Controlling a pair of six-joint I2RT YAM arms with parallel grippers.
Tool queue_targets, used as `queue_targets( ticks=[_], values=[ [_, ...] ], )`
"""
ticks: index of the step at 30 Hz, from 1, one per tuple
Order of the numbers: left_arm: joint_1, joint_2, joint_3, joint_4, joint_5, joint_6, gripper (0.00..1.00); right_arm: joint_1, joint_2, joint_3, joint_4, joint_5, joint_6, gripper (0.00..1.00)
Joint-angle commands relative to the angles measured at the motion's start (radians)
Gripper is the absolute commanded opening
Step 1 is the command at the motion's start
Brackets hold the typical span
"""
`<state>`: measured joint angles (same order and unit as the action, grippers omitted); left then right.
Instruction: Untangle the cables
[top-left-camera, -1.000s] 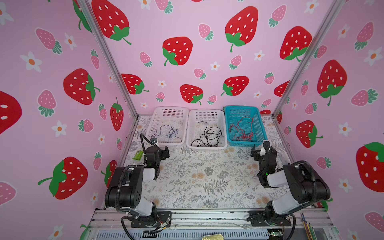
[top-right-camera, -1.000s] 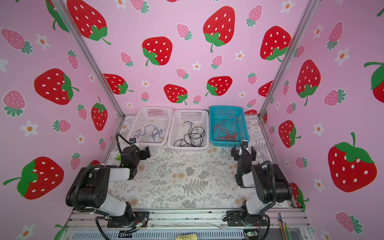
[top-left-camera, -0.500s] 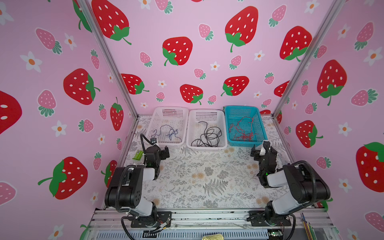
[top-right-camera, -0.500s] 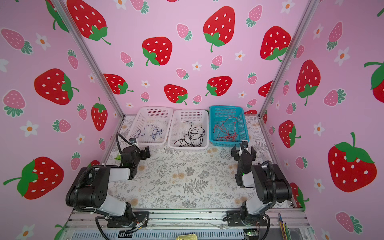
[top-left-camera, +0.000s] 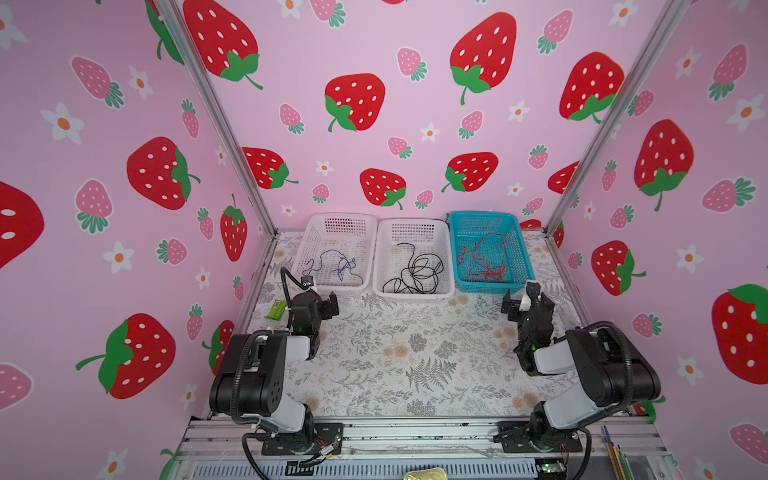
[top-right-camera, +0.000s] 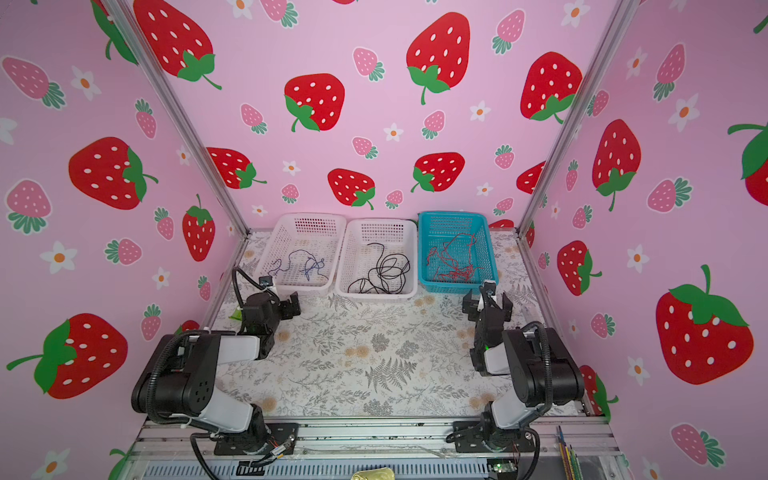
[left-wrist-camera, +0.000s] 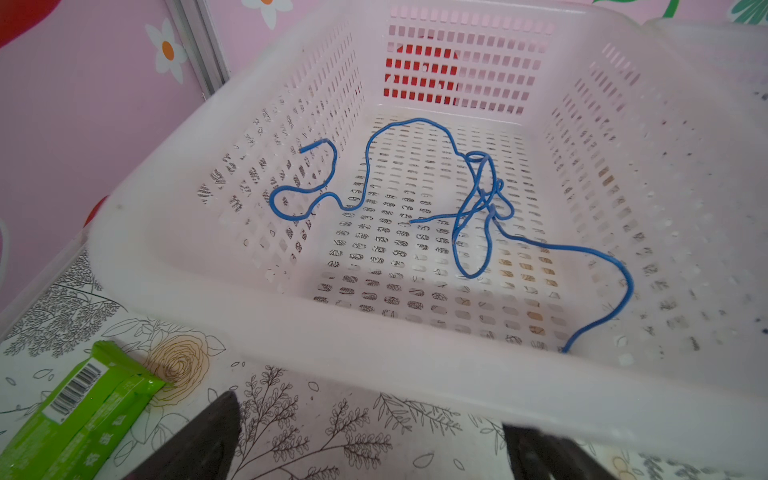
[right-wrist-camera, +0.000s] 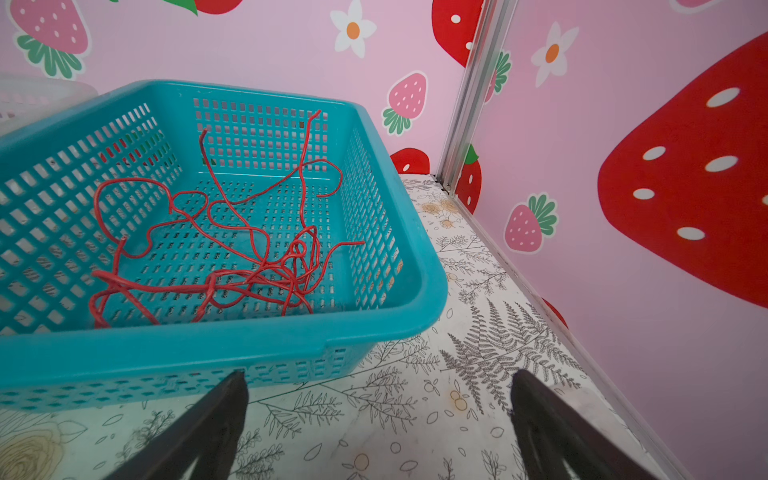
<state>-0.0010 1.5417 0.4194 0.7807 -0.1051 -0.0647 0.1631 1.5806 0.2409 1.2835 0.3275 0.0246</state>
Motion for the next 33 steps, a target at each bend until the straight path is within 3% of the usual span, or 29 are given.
queue_targets(
  ticks=[1,4,7,10,12,15,18,21,23,33],
  values=[
    [-0.004,0.006,0.025,0.001,-0.016,0.016,0.99,-0.006,-0.004,0.009,0.013,-0.002,0.003,0.99],
    [-0.004,0.007,0.025,0.0,-0.016,0.014,0.99,-0.006,-0.004,0.009,0.014,-0.003,0.002,0.99],
    [-0.004,0.007,0.025,0.0,-0.017,0.015,0.99,-0.005,-0.011,-0.004,0.023,-0.161,-0.062,0.99],
    [-0.004,0.006,0.025,0.0,-0.017,0.016,0.99,-0.005,-0.012,-0.01,0.037,-0.155,-0.061,0.99],
    [-0.004,0.006,0.025,0.0,-0.016,0.016,0.99,-0.009,-0.001,0.017,-0.001,-0.041,-0.005,0.99],
    [-0.004,0.007,0.025,0.0,-0.016,0.015,0.99,-0.023,-0.006,0.013,0.002,-0.051,0.006,0.99],
    [-0.005,0.007,0.025,0.001,-0.016,0.016,0.99,-0.02,-0.011,0.008,0.001,-0.198,-0.058,0.99],
    [-0.003,0.007,0.025,0.001,-0.016,0.016,0.99,-0.02,-0.011,-0.002,0.02,-0.203,-0.058,0.99],
    [-0.004,0.006,0.025,0.001,-0.016,0.015,0.99,-0.022,-0.006,0.023,-0.017,-0.143,-0.032,0.99],
    [-0.005,0.006,0.025,0.0,-0.017,0.015,0.99,-0.028,-0.005,0.027,-0.026,-0.152,-0.025,0.99]
  ],
)
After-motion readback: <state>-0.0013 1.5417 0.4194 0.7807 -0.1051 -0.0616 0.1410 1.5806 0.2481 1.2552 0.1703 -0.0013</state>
